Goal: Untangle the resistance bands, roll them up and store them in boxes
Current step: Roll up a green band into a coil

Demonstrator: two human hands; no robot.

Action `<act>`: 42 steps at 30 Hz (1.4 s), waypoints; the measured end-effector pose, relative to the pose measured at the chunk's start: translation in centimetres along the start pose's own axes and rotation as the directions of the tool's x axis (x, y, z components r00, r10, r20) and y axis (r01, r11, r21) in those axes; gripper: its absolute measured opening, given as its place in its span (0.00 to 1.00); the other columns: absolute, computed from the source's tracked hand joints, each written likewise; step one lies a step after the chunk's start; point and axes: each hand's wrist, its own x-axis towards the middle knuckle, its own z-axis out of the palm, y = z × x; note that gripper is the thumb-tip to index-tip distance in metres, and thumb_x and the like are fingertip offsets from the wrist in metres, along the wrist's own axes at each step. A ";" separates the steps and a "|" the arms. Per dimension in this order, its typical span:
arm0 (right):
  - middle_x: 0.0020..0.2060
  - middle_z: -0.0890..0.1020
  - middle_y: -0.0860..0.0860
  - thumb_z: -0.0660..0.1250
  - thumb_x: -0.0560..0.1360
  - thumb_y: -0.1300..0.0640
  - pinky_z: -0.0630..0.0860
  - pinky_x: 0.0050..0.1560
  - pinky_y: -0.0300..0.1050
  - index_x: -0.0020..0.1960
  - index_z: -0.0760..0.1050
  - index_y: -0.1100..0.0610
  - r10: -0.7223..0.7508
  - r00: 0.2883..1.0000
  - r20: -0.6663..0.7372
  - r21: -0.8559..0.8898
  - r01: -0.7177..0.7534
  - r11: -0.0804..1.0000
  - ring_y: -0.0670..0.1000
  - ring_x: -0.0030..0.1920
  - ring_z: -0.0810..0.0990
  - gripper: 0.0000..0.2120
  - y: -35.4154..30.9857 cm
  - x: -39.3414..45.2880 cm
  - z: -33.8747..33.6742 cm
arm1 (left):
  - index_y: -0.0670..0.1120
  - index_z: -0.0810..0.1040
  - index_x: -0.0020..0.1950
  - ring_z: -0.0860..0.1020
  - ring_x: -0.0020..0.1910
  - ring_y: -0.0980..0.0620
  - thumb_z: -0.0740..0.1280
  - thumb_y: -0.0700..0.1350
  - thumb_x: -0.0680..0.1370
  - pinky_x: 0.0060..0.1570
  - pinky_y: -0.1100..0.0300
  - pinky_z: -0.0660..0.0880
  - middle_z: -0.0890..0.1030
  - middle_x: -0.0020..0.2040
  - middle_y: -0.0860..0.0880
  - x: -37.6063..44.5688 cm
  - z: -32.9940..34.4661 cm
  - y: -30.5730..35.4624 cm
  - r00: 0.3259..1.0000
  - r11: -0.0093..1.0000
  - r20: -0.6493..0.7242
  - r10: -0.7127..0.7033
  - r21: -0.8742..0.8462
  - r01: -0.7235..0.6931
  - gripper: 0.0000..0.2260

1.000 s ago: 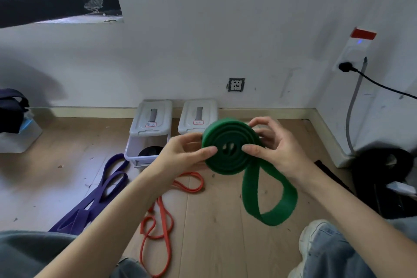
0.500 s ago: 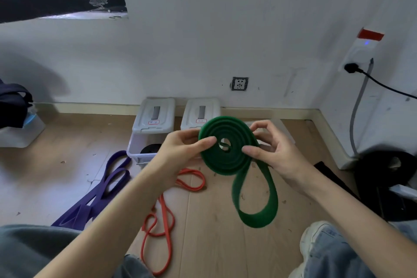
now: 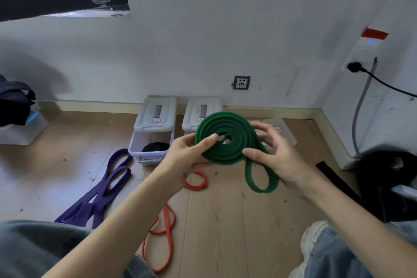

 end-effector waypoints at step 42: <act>0.66 0.67 0.54 0.80 0.59 0.46 0.67 0.61 0.48 0.72 0.58 0.53 0.306 0.849 -0.431 -0.562 -0.518 0.646 0.54 0.66 0.67 0.49 23.8 15.2 -14.6 | 0.37 0.69 0.66 0.77 0.51 0.45 0.62 0.48 0.79 0.52 0.52 0.75 0.78 0.53 0.42 33.4 6.0 -19.6 0.924 0.752 -0.238 -0.300 0.536 0.383 0.20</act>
